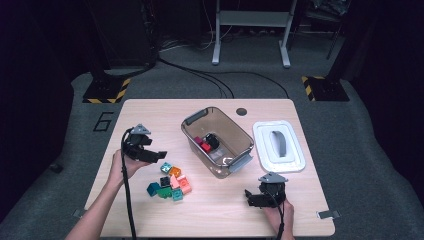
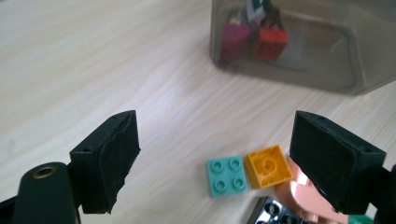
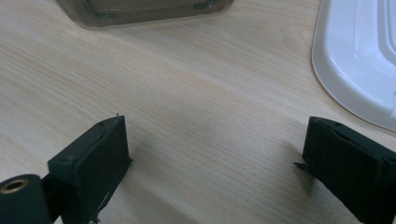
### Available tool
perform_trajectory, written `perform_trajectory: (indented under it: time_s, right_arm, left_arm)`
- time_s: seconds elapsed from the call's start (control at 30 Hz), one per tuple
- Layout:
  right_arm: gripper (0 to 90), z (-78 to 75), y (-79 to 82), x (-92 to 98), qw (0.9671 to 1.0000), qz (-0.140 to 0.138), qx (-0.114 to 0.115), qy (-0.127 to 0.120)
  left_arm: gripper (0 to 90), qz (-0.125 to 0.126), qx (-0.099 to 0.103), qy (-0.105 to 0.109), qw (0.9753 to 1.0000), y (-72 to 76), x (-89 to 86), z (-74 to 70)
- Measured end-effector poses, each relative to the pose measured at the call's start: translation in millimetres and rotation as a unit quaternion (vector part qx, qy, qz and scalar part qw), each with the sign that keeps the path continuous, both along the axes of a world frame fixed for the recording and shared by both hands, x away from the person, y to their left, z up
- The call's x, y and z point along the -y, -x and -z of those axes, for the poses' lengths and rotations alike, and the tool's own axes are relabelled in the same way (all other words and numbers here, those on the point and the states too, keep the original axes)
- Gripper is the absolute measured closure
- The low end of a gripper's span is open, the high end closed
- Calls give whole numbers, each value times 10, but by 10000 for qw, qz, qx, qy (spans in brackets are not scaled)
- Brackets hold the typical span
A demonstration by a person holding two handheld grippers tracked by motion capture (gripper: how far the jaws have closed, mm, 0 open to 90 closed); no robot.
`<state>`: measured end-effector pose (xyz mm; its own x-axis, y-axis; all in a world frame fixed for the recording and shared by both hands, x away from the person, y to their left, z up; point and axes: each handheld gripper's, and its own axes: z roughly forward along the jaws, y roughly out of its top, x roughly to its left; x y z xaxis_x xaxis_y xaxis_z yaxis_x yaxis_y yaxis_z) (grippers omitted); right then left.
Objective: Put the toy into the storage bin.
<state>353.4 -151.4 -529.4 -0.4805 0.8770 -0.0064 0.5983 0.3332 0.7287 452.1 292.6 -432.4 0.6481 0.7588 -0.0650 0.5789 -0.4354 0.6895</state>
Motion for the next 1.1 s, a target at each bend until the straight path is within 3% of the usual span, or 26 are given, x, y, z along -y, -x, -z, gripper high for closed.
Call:
perform_trajectory:
  time_s: [0.17, 0.2, 0.37, 0.6, 0.83, 0.97, 1.1]
  right_arm:
    - [63, 0, 1, 0, 10000, 4, -1, 0]
    - [63, 0, 0, 0, 10000, 3, 0, 0]
    - [62, 0, 1, -1, 10000, 7, -4, -3]
    - [62, 1, -1, -1, 10000, 11, 7, 13]
    - [62, 1, -2, -2, 10000, 16, 9, 14]
    - [62, 1, -2, -2, 10000, 16, 8, 15]
    - [62, 0, -2, -2, 10000, 15, 5, 16]
  left_arm:
    - [163, -92, -300, 43, 9995, 18, 5, 300]
    - [167, -92, -321, -22, 9994, 17, 6, 347]
    - [179, -212, -493, 39, 9986, -14, 18, 555]
    - [229, -132, -556, 260, 9980, -26, 20, 594]
    - [242, -98, -571, 33, 9983, -37, 64, 664]
    - [254, -178, -639, 23, 9978, -45, 39, 686]
    - [268, -322, -548, -96, 9979, -56, 19, 702]
